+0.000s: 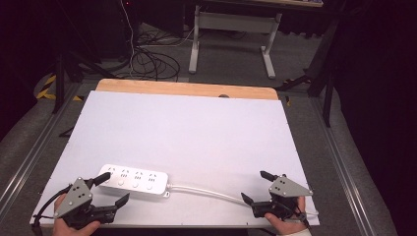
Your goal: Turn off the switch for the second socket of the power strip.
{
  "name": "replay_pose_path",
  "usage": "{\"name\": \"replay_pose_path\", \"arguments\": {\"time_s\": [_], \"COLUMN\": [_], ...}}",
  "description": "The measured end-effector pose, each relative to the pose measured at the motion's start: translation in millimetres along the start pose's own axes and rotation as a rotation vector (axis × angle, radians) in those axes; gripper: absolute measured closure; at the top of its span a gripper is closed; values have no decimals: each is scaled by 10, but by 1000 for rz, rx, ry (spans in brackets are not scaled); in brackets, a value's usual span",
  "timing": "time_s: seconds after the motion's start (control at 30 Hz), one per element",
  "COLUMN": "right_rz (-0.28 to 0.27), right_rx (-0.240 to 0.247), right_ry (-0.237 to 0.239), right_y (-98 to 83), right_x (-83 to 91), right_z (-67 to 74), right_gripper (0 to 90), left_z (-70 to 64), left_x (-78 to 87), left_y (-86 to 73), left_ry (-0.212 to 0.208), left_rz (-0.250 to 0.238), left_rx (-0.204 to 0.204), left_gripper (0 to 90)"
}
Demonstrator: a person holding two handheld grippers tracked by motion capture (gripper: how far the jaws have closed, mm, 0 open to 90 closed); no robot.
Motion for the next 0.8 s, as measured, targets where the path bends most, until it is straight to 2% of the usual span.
{"name": "replay_pose_path", "arguments": {"time_s": [0.07,0.2,0.37,0.6,0.8], "right_rz": [1,1,5,8,10], "right_rx": [3,5,9,10,13], "right_ry": [0,0,-2,-5,-6], "right_y": [-4,-4,-7,-7,-7], "right_x": [1,-3,-7,-18,-24], "right_z": [2,5,8,28,30], "right_gripper": [76,76,77,76,76], "left_z": [-1,-6,-11,-2,11], "left_x": [5,12,21,27,61], "left_y": [6,18,22,50,156], "left_ry": [2,10,7,20,45], "left_rz": [-4,-6,-9,-11,-15], "left_rx": [-1,-30,-22,-31,-34], "left_gripper": [145,145,143,146,163]}}
Point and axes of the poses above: each handheld gripper's, and its own axes: x roughly backward along the jaws, y roughly out of its top, z roughly to its left, the point moved 5 cm from there along -x, roughly forward along the jaws, and after that the axes turned 2 degrees about y, right-handed, at the moved point
